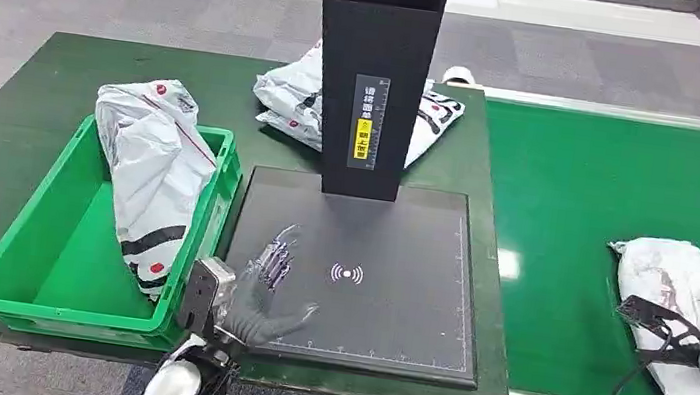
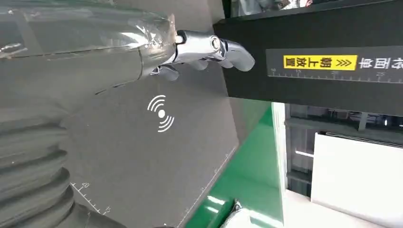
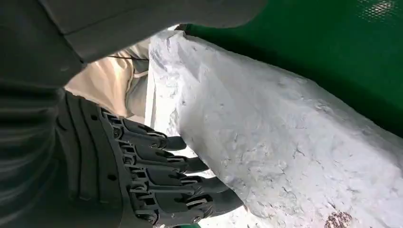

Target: Moved the parcel from conveyor to table for the left to box.

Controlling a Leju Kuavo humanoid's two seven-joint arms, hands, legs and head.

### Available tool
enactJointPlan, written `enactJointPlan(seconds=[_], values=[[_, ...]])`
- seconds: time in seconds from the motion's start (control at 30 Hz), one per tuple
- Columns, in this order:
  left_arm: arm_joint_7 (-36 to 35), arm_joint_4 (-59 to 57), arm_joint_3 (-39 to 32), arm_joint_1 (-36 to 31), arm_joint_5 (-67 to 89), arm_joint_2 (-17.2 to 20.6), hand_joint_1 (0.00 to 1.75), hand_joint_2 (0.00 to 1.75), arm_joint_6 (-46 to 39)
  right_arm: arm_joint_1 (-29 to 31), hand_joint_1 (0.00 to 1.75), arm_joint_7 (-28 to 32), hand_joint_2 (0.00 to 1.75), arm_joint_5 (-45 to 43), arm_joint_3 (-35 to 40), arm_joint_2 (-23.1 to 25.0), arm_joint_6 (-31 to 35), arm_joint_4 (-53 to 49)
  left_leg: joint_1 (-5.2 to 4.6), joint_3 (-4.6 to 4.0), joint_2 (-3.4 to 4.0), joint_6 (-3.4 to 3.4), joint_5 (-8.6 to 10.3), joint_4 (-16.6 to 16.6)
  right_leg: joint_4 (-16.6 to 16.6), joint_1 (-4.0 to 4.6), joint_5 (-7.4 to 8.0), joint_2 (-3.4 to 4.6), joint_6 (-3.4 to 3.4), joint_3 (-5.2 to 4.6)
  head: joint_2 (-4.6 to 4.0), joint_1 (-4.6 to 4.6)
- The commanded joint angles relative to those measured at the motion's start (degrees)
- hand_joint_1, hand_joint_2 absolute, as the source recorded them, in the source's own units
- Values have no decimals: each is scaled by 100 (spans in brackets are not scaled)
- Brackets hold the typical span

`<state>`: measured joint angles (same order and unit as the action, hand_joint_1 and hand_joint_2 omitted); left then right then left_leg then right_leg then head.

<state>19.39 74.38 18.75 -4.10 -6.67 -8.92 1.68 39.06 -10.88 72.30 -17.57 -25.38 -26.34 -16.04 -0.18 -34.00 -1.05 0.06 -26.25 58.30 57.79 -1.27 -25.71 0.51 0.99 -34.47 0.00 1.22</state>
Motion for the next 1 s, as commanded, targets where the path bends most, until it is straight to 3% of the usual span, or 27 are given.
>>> enactJointPlan(seconds=[0.03,0.13,0.17,0.2,1.0], values=[[-4,-401,-9,-143,-44,31,0,175,9,222,0,-32,175,13,254,97,26,277,5,16,21,-6,-2,-8,-12,7,5,9,-9,14,0,-2],[-4,-396,-13,-139,-50,29,0,175,7,232,0,-42,175,14,256,97,30,274,4,17,22,-6,-1,-10,-13,6,5,10,-9,14,0,-2],[-8,-389,-25,-136,-63,21,0,175,5,238,28,-61,175,24,270,101,29,282,5,14,20,-5,-2,-7,-11,7,4,9,-8,12,-2,-2],[-12,-399,-30,-140,-75,12,0,175,3,254,171,-70,175,33,287,101,26,280,2,11,17,-4,-1,-6,-8,4,3,8,-6,8,0,-2],[-51,-417,-110,-65,-363,2,0,175,-61,203,175,79,175,-178,179,91,258,217,2,10,14,-4,-1,-5,-7,4,3,7,-6,8,0,-2]])
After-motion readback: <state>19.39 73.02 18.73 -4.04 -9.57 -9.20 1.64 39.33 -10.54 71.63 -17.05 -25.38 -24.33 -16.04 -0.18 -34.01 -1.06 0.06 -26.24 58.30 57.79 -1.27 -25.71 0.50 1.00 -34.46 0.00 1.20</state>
